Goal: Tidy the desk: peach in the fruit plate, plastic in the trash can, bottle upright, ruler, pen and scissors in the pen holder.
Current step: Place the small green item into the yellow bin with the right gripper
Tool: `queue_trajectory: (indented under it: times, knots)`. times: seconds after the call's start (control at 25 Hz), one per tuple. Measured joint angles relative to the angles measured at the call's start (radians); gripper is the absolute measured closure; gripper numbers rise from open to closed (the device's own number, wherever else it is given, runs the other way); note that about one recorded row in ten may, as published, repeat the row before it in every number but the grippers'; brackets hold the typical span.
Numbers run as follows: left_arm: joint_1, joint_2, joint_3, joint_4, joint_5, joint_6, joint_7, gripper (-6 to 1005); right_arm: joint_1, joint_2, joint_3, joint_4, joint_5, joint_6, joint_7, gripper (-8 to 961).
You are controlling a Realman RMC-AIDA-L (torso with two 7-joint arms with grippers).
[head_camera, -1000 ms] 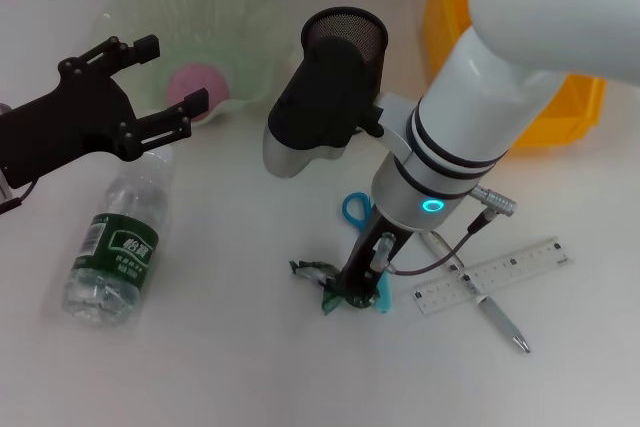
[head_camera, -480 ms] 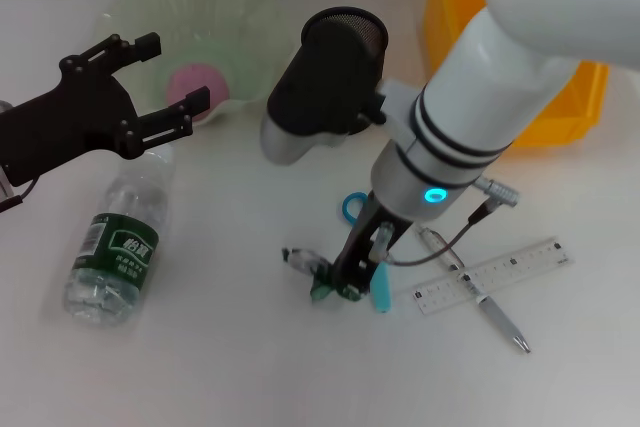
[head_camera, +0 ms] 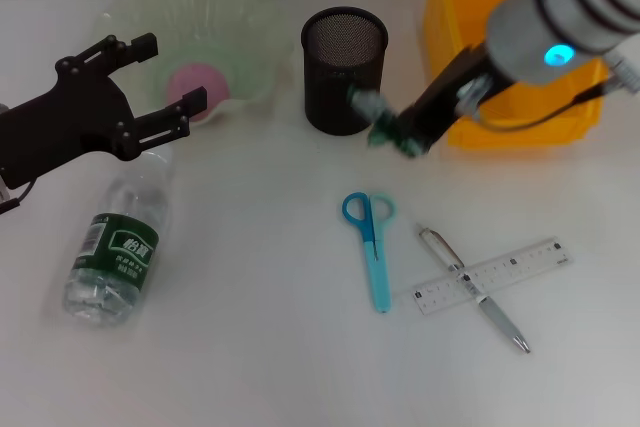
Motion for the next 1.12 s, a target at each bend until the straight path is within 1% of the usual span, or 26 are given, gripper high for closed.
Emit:
queue_trajectory:
  times: [0.04, 0.08, 0.12, 0.16, 0.2, 0.24, 0.28, 0.32, 0.36, 0.44, 0.48, 0.6, 0.64, 0.68, 0.72, 0.84, 0.92, 0.96, 1.0, 1.04, 1.08, 1.12]
  knots:
    - [0.001, 0.000, 0.001, 0.001, 0.000, 0.002, -0.001, 157, -0.010, 0.000, 0.033, -0.022, -0.011, -0.001, -0.007, 929]
    - [0.002, 0.000, 0.002, 0.001, 0.000, 0.006, -0.001, 157, -0.025, 0.000, 0.096, -0.056, -0.036, 0.005, -0.023, 928]
    - [0.002, 0.000, 0.002, 0.001, 0.000, 0.008, 0.000, 157, -0.025, 0.000, 0.096, -0.056, -0.036, 0.005, -0.023, 927]
    - [0.002, 0.000, 0.003, 0.000, 0.000, 0.010, 0.000, 157, -0.038, 0.000, 0.170, -0.084, -0.062, 0.020, -0.034, 926]
    - [0.002, -0.001, 0.004, -0.003, 0.000, 0.012, 0.000, 157, -0.043, 0.000, 0.209, -0.091, -0.070, 0.031, -0.041, 925]
    - [0.002, -0.001, 0.004, -0.003, 0.000, 0.012, 0.000, 157, -0.043, 0.000, 0.209, -0.091, -0.070, 0.031, -0.041, 924]
    - [0.001, -0.001, 0.004, -0.005, 0.000, 0.014, 0.000, 157, -0.053, -0.001, 0.273, -0.096, -0.075, 0.059, -0.063, 923]
    - [0.001, -0.001, 0.004, -0.005, 0.000, 0.014, 0.000, 157, -0.053, -0.001, 0.273, -0.096, -0.075, 0.059, -0.063, 922]
    - [0.000, -0.002, 0.005, -0.006, 0.000, 0.014, 0.001, 157, -0.059, -0.002, 0.303, -0.088, -0.075, 0.082, -0.081, 920]
    - [0.000, -0.002, 0.005, -0.006, 0.000, 0.014, 0.001, 157, -0.072, -0.002, 0.353, -0.056, -0.078, 0.136, -0.108, 918]
    - [-0.002, -0.002, 0.006, -0.006, 0.000, 0.017, 0.001, 157, -0.086, -0.003, 0.378, -0.025, -0.078, 0.186, -0.112, 917]
    - [-0.006, -0.003, 0.007, -0.007, 0.000, 0.026, -0.004, 157, -0.122, -0.001, 0.383, 0.023, -0.075, 0.291, -0.110, 914]
    - [-0.006, -0.003, 0.007, -0.007, 0.000, 0.026, -0.004, 157, -0.122, -0.001, 0.383, 0.023, -0.075, 0.291, -0.110, 913]
    - [-0.007, -0.003, 0.007, -0.007, -0.001, 0.031, -0.005, 157, -0.136, 0.001, 0.378, 0.070, -0.073, 0.345, -0.107, 912]
    - [-0.007, -0.003, 0.007, -0.007, -0.001, 0.031, -0.005, 157, -0.136, 0.001, 0.378, 0.070, -0.073, 0.345, -0.107, 911]
    - [-0.007, -0.003, 0.007, -0.006, -0.002, 0.035, -0.005, 157, -0.139, 0.002, 0.377, 0.138, -0.067, 0.387, -0.106, 908]
    - [-0.008, -0.003, 0.007, 0.001, -0.003, 0.055, -0.021, 157, -0.147, 0.002, 0.377, 0.162, -0.044, 0.407, -0.111, 906]
    - [-0.008, -0.003, 0.007, 0.001, -0.003, 0.055, -0.021, 157, -0.164, -0.001, 0.377, 0.169, -0.002, 0.422, -0.120, 905]
    - [-0.008, -0.003, 0.007, 0.003, -0.003, 0.061, -0.031, 157, -0.172, -0.001, 0.377, 0.164, 0.017, 0.427, -0.124, 700]
    - [-0.008, -0.003, 0.007, 0.003, -0.003, 0.061, -0.031, 157, -0.172, -0.001, 0.377, 0.164, 0.017, 0.427, -0.124, 666]
    - [-0.008, -0.003, 0.007, 0.003, -0.003, 0.061, -0.031, 157, -0.205, -0.001, 0.376, 0.129, 0.079, 0.434, -0.162, 632]
    - [-0.007, -0.002, 0.007, 0.011, -0.004, 0.069, -0.059, 157, -0.264, 0.002, 0.374, 0.081, 0.210, 0.441, -0.256, 598]
